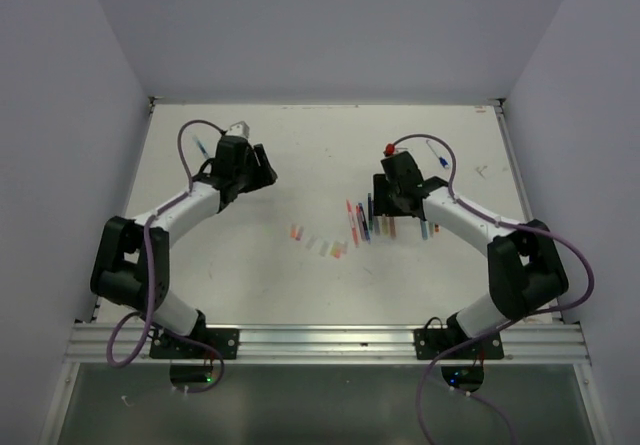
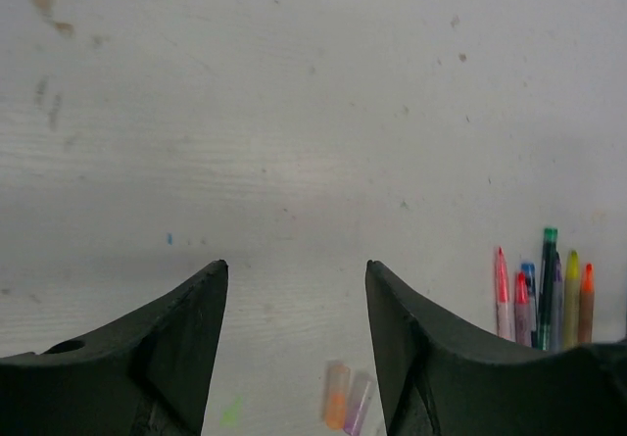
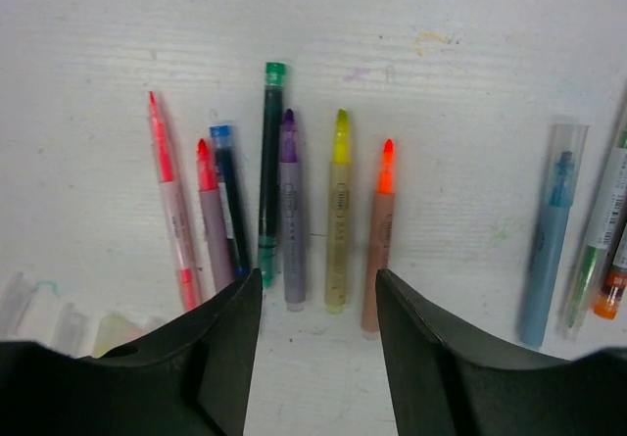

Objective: Open the pen caps

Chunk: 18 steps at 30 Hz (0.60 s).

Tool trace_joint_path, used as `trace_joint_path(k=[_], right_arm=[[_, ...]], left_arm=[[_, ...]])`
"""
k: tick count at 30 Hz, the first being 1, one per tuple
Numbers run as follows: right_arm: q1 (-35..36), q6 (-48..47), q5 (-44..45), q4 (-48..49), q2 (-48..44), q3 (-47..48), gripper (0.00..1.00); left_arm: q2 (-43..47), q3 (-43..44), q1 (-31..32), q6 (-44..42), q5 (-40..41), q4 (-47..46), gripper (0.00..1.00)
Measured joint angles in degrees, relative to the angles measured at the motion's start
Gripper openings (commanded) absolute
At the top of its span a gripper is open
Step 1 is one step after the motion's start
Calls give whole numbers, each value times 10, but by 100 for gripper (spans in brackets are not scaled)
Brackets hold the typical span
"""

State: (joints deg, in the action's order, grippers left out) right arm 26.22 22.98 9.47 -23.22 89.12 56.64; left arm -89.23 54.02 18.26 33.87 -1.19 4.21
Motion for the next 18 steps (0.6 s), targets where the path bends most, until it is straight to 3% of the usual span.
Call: trace_joint_path(k=[10, 18], right_arm=[[47, -2, -30, 1, -33, 0, 58], [52, -9, -33, 1, -32, 0, 57]], left_arm=[[-130, 203, -64, 30, 188, 103, 63], [-229, 250, -128, 76, 254, 161, 58]])
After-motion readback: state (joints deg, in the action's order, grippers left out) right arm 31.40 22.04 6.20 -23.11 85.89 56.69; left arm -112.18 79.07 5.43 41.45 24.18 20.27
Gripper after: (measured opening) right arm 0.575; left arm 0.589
